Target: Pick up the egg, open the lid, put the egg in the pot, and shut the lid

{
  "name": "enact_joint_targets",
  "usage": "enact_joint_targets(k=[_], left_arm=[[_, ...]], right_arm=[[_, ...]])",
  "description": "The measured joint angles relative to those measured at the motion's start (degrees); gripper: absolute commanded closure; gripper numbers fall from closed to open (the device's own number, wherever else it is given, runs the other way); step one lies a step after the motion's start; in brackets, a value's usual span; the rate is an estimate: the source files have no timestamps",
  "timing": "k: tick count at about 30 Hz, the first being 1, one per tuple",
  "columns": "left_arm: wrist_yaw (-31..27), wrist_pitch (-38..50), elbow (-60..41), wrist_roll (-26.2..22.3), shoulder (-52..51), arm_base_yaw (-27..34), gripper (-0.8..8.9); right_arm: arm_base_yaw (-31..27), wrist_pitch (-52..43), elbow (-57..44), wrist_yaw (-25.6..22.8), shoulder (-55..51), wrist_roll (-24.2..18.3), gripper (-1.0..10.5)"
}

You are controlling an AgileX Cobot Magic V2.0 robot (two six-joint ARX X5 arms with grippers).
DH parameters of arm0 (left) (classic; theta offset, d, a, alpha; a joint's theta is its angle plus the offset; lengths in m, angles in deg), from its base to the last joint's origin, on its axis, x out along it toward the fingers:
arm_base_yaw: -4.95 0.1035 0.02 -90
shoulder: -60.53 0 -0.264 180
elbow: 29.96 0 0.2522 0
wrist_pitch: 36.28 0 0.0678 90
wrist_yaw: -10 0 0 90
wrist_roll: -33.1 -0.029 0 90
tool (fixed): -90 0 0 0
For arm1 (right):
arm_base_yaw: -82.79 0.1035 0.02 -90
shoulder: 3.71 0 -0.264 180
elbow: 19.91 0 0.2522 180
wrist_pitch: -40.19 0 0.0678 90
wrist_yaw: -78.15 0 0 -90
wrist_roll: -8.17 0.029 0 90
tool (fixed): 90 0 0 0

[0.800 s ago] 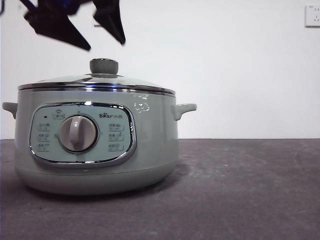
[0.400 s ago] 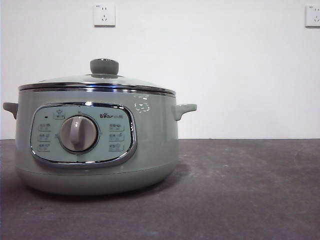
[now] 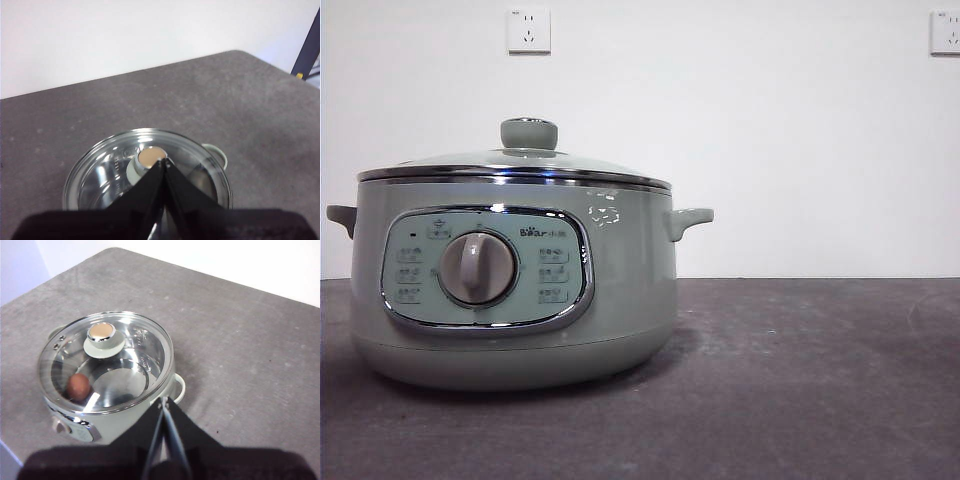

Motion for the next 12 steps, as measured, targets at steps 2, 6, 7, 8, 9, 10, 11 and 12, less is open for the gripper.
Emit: enact_joint_targets(k=[2, 6, 7, 8, 9, 10, 11, 12], left_arm=[[-0.28, 0.09, -0.50, -1.36, -0.94, -0.83, 8.22], [-3.45, 3.23, -5.18, -2.80, -4.57, -2.80, 8.22], [-3.80, 3.98, -7.02, -2.95, -5.84, -3.21, 8.22], [-3.91, 4.22, -8.79, -3.10, -7.13, -3.58, 8.22], [-3.96, 4.33, -10.27, -3.17, -8.22, -3.85, 8.22], [-3.89, 4.07, -11.58, -3.19, -9.14, -4.07, 8.21], [-3.78, 2.80, -11.98, -3.15, -9.64, -4.20, 8.16], [-3.74, 1.86, -12.00, -2.91, -9.70, -4.28, 8.16]], right_arm=[[0.00, -5.07, -4.74, 0.02, -1.64, 0.07, 9.6], [0.07, -14.67, -13.49, 0.02, -5.97, 0.07, 9.6], [0.07, -15.87, -15.23, 0.02, -6.95, 0.09, 9.6], [0.07, -16.37, -16.70, 0.02, -7.63, 0.09, 9.6], [0.07, -16.17, -17.64, 0.00, -7.91, 0.09, 9.6], [0.07, -15.13, -18.16, 0.02, -8.04, 0.09, 9.6], [0.04, -13.97, -18.21, 0.00, -7.96, 0.09, 9.5], [0.04, -13.49, -18.21, 0.00, -7.67, 0.09, 9.5]])
